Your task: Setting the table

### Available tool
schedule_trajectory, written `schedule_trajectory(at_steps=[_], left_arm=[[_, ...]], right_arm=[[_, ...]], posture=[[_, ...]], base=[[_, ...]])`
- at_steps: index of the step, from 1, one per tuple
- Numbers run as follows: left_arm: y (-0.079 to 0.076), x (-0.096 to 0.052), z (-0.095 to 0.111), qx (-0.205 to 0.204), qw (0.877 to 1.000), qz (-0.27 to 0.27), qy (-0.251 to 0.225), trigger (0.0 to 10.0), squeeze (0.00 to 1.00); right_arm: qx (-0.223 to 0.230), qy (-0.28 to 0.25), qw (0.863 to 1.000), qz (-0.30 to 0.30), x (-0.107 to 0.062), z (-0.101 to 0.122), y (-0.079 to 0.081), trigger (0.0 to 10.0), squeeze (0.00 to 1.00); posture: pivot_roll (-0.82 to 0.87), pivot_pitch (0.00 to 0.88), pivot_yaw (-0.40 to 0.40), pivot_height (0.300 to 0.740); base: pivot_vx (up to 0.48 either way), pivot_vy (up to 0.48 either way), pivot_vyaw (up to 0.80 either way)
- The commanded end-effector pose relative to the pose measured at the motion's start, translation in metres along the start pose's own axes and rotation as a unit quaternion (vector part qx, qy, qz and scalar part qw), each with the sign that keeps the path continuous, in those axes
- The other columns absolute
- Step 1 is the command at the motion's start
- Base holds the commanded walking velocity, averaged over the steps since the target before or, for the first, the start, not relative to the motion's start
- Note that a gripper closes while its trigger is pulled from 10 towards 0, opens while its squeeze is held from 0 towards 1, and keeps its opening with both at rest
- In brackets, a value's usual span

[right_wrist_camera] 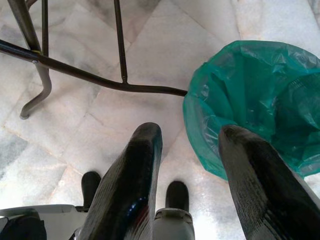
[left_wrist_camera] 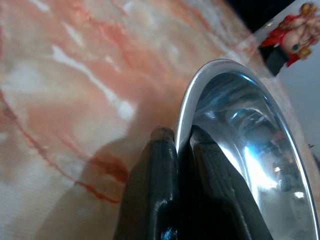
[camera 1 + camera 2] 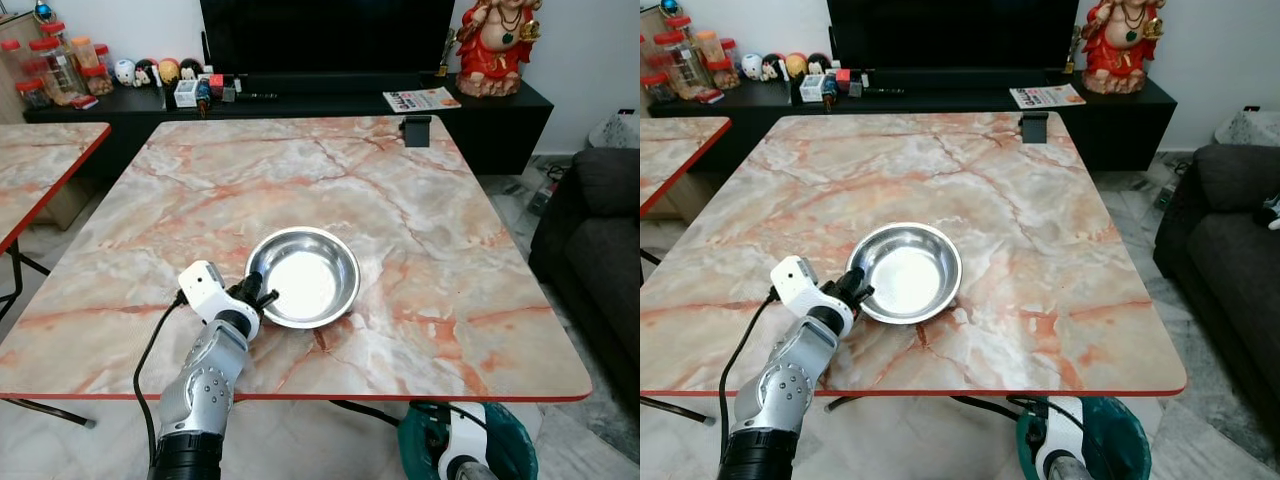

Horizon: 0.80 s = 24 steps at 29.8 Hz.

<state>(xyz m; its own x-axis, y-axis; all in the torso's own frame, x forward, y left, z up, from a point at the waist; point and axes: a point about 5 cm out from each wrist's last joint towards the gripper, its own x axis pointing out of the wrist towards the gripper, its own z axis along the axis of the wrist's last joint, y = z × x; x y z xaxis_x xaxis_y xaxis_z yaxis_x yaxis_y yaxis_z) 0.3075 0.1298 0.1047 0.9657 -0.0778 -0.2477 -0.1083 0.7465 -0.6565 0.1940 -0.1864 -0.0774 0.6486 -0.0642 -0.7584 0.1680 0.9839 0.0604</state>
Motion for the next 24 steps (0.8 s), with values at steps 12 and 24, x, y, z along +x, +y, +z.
schedule_trajectory(at_steps=[12, 24], left_arm=[[0.006, -0.007, -0.004, -0.022, 0.998, 0.046, 0.026, 10.0, 0.0], [0.004, -0.009, -0.005, -0.033, 0.997, 0.048, 0.046, 10.0, 1.0]], right_arm=[[0.003, -0.004, 1.0, 0.0, 0.0, 0.001, 0.002, 10.0, 0.0], [0.003, -0.003, 1.0, 0.001, 0.0, 0.001, 0.003, 10.0, 0.0]], posture=[[0.07, 0.012, 0.026, 0.74], [0.07, 0.012, 0.028, 0.74]], base=[[0.0, 0.0, 0.0], [0.0, 0.0, 0.0]])
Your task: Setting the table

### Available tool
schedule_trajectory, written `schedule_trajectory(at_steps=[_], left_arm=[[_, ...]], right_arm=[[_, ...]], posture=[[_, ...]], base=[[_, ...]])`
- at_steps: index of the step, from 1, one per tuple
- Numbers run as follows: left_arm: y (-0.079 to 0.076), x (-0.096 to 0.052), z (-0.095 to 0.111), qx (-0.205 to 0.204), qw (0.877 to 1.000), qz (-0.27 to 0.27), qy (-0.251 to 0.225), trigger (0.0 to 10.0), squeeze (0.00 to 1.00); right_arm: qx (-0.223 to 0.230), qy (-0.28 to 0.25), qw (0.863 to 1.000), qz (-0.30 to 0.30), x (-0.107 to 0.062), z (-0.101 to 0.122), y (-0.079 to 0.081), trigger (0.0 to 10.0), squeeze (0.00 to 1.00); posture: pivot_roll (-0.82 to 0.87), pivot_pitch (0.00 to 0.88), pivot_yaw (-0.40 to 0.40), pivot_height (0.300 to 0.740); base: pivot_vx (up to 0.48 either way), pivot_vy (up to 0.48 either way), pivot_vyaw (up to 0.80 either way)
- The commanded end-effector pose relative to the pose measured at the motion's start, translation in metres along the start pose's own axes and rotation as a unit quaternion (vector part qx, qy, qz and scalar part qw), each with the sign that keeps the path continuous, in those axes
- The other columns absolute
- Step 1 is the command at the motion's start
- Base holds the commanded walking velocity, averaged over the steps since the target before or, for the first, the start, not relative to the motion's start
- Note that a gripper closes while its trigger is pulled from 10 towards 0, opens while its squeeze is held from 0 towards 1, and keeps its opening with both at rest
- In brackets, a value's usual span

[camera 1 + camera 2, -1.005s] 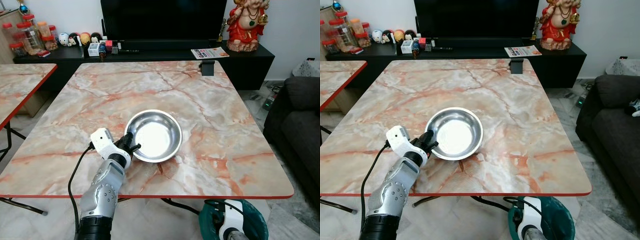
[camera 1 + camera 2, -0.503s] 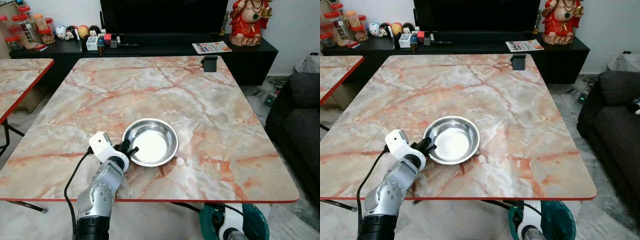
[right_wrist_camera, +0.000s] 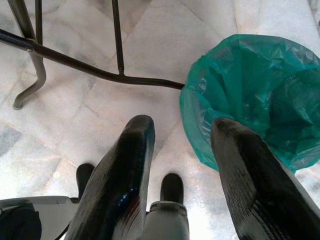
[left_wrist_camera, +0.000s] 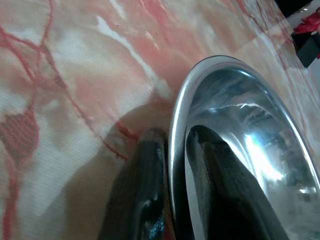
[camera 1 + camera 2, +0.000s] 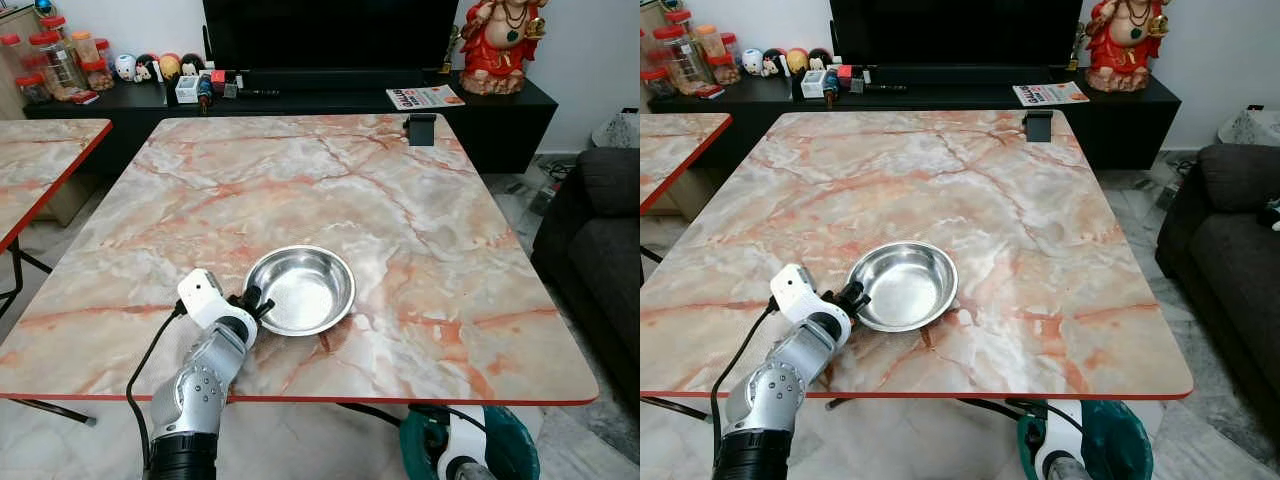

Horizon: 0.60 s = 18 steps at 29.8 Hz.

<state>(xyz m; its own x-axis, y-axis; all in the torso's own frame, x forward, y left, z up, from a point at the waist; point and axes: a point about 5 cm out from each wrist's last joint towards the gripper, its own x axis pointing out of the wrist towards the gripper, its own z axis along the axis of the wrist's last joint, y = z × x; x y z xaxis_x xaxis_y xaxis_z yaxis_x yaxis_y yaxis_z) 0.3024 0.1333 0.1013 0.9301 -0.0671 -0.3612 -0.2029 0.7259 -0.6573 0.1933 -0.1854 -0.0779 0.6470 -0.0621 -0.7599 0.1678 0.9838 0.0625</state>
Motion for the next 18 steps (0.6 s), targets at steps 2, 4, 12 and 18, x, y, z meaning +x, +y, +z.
schedule_trajectory(at_steps=[2, 4, 12, 18], left_arm=[[-0.003, -0.005, -0.002, -0.006, 1.0, -0.004, 0.002, 10.0, 0.0], [-0.003, -0.006, 0.0, -0.005, 1.0, -0.004, -0.002, 10.0, 0.0], [-0.011, -0.015, 0.023, 0.047, 0.997, -0.042, -0.047, 10.0, 0.0], [-0.004, -0.019, 0.026, 0.074, 0.995, -0.032, -0.051, 10.0, 0.0]], right_arm=[[0.002, -0.006, 1.0, 0.001, 0.001, 0.002, 0.002, 10.0, 0.0], [0.002, -0.006, 1.0, 0.001, 0.001, 0.002, 0.002, 10.0, 0.0], [0.001, -0.006, 1.0, 0.001, 0.001, 0.003, 0.002, 10.0, 0.0], [-0.001, -0.005, 1.0, 0.002, 0.001, 0.003, 0.002, 10.0, 0.0]], posture=[[0.07, 0.012, 0.027, 0.74], [0.07, 0.011, 0.027, 0.74], [0.07, 0.012, 0.023, 0.74], [0.08, 0.012, 0.019, 0.74]], base=[[0.0, 0.0, 0.0], [0.0, 0.0, 0.0], [0.0, 0.0, 0.0], [0.0, 0.0, 0.0]])
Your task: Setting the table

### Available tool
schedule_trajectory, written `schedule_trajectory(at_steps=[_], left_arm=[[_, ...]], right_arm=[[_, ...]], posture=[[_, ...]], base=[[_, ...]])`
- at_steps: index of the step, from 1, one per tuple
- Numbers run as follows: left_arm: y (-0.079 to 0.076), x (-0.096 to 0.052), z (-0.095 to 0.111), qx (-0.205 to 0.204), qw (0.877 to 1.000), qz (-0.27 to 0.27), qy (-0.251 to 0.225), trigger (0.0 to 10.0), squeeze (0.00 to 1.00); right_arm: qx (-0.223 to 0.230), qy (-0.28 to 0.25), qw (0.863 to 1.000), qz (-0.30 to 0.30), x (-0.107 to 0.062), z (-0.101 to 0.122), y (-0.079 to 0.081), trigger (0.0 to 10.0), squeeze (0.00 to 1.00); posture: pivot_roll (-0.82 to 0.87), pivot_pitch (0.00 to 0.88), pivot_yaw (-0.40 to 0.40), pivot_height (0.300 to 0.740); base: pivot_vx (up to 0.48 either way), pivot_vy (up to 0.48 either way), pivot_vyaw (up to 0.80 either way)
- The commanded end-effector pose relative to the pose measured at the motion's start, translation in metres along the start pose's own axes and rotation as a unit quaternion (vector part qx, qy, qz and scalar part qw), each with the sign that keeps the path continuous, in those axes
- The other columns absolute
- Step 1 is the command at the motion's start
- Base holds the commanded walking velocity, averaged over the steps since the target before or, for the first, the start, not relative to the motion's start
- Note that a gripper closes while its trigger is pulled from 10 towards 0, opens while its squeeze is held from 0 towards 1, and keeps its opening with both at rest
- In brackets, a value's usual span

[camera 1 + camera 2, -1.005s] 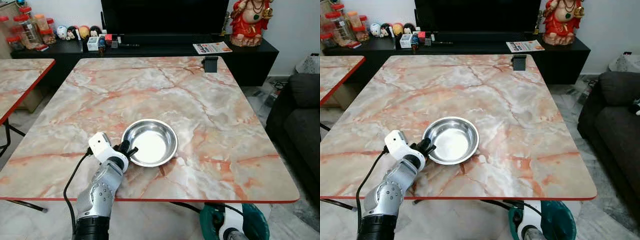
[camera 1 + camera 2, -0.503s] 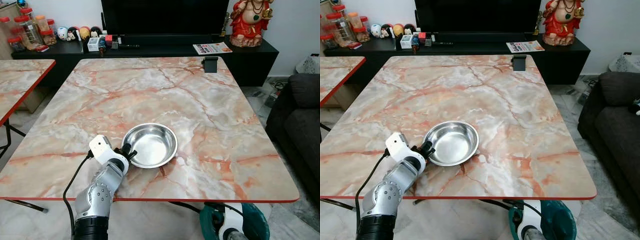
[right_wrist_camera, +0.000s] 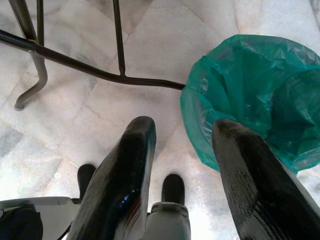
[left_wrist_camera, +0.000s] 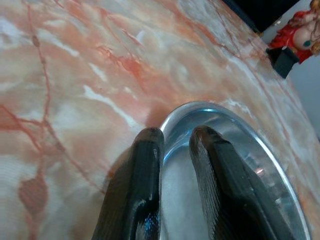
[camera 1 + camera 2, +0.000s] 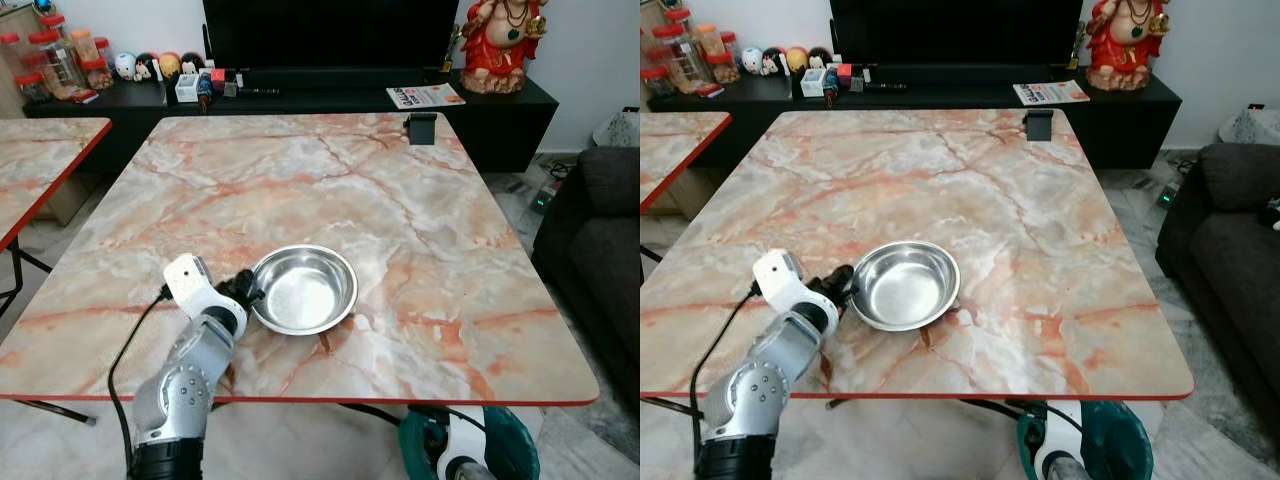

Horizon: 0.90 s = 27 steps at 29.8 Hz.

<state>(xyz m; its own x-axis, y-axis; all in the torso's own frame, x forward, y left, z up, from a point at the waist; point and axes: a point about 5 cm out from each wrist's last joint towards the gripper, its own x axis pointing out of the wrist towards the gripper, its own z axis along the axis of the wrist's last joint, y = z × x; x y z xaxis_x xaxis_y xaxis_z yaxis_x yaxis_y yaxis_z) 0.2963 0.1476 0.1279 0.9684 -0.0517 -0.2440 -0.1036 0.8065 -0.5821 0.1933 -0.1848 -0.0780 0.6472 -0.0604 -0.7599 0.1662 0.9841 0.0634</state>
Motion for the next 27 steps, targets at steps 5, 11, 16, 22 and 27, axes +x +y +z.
schedule_trajectory(at_steps=[5, 11, 16, 22, 27], left_arm=[[0.01, -0.007, 0.004, 0.033, 0.999, 0.007, -0.009, 10.0, 0.0], [0.022, -0.018, 0.042, 0.108, 0.978, 0.046, -0.172, 10.0, 0.0], [0.039, -0.027, 0.058, 0.164, 0.954, 0.101, -0.229, 10.0, 0.0], [0.105, -0.057, 0.09, 0.303, 0.872, 0.274, -0.271, 10.0, 0.0], [0.147, -0.081, 0.095, 0.376, 0.815, 0.354, -0.263, 10.0, 0.0]], right_arm=[[-0.002, -0.005, 1.0, 0.002, 0.001, 0.003, 0.002, 10.0, 0.0], [-0.003, -0.007, 1.0, 0.003, 0.001, 0.004, 0.002, 10.0, 0.0], [-0.003, -0.008, 1.0, 0.003, 0.001, 0.005, 0.002, 10.0, 0.0], [-0.003, -0.01, 1.0, 0.003, 0.001, 0.005, 0.001, 10.0, 0.0], [-0.002, -0.01, 1.0, 0.002, 0.001, 0.005, 0.001, 10.0, 0.0]], posture=[[0.08, 0.012, 0.019, 0.74], [0.08, 0.015, 0.016, 0.74], [0.08, 0.012, 0.013, 0.74], [0.08, 0.013, 0.012, 0.74], [0.09, 0.016, 0.013, 0.74]], base=[[0.0, 0.0, 0.0], [0.0, 0.0, 0.0], [0.0, 0.0, 0.0], [0.0, 0.0, 0.0], [0.0, 0.0, 0.0]])
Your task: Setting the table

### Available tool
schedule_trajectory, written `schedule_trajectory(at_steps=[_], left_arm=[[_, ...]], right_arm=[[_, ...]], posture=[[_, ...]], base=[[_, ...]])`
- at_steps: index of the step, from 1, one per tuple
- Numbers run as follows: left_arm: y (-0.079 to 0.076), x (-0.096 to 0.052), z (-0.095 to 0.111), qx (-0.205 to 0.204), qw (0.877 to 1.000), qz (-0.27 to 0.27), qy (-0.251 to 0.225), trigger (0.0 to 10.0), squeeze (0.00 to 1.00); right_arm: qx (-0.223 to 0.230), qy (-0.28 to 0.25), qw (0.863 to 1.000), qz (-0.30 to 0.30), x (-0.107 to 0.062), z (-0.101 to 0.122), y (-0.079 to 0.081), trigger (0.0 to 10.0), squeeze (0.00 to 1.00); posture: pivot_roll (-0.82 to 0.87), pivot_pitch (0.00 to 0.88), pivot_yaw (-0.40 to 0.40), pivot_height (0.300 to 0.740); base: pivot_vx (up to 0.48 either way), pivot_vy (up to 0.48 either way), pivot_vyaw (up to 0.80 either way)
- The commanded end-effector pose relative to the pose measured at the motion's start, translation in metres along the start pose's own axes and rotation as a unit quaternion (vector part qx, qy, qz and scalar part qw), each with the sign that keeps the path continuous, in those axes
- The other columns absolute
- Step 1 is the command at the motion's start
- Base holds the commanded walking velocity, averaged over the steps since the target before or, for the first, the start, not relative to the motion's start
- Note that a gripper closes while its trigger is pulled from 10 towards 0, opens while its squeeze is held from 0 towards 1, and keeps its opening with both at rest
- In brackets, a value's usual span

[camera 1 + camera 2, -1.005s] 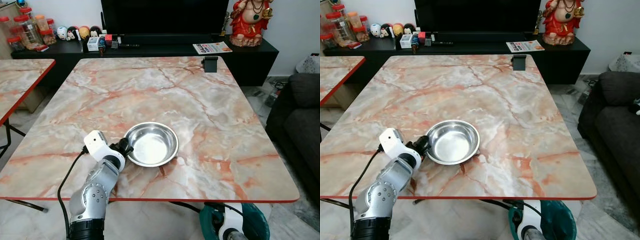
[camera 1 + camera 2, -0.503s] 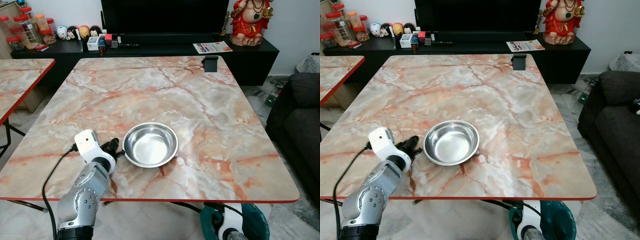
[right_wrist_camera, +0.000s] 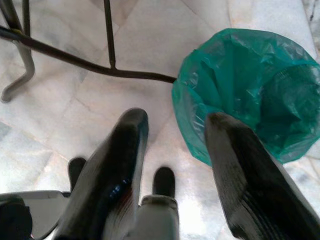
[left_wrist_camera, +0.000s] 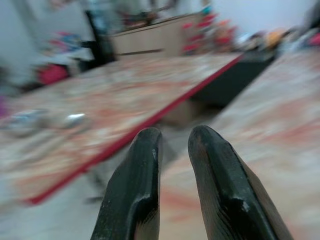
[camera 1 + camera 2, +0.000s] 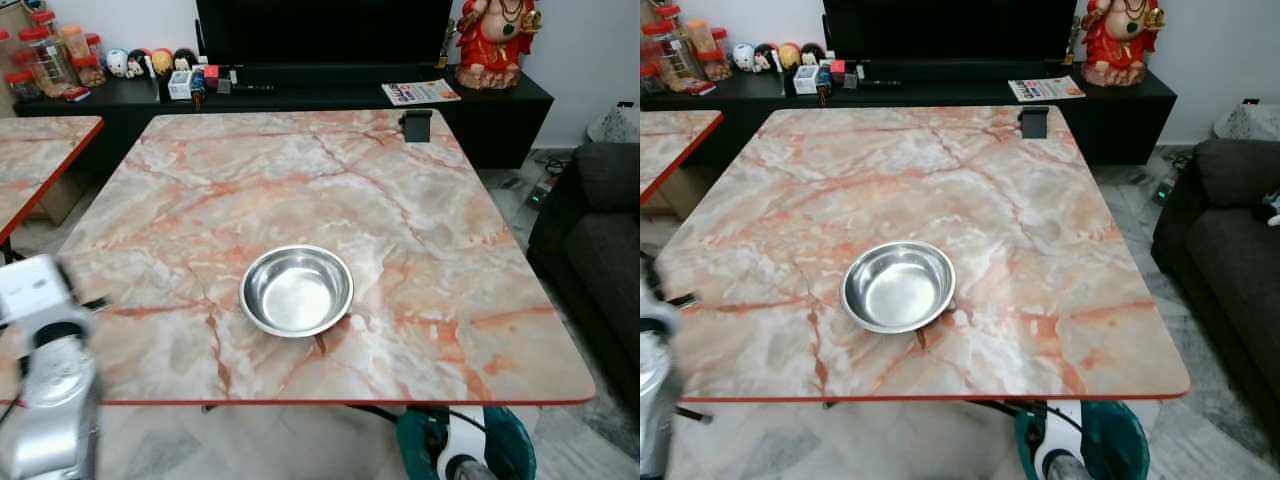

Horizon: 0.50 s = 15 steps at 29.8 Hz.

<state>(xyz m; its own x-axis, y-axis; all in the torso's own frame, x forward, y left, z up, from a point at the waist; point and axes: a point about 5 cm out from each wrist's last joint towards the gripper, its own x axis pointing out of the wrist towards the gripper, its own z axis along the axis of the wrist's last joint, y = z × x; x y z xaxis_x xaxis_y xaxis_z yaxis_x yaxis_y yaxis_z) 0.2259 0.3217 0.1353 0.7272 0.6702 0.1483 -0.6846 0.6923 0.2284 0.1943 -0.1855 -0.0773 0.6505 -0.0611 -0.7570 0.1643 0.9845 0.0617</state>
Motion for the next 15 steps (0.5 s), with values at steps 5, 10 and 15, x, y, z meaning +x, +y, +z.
schedule_trajectory(at_steps=[5, 10, 15], left_arm=[[0.038, -0.007, -0.052, 0.095, 0.99, 0.06, 0.086, 10.0, 0.0], [0.052, -0.033, -0.104, 0.15, 0.97, 0.064, 0.177, 10.0, 0.0], [0.058, -0.057, -0.135, 0.174, 0.95, 0.074, 0.249, 10.0, 0.0]], right_arm=[[-0.001, -0.006, 1.0, 0.002, 0.0, 0.002, 0.002, 10.0, 0.0], [0.0, -0.004, 1.0, 0.001, 0.0, 0.0, 0.002, 10.0, 0.0], [0.002, -0.002, 1.0, -0.002, 0.0, -0.001, 0.0, 10.0, 0.0]], posture=[[0.09, 0.019, 0.016, 0.74], [0.09, 0.019, 0.022, 0.74], [0.09, 0.015, 0.023, 0.74]], base=[[0.0, 0.0, 0.0], [0.0, 0.0, 0.0], [0.0, 0.0, 0.0]])
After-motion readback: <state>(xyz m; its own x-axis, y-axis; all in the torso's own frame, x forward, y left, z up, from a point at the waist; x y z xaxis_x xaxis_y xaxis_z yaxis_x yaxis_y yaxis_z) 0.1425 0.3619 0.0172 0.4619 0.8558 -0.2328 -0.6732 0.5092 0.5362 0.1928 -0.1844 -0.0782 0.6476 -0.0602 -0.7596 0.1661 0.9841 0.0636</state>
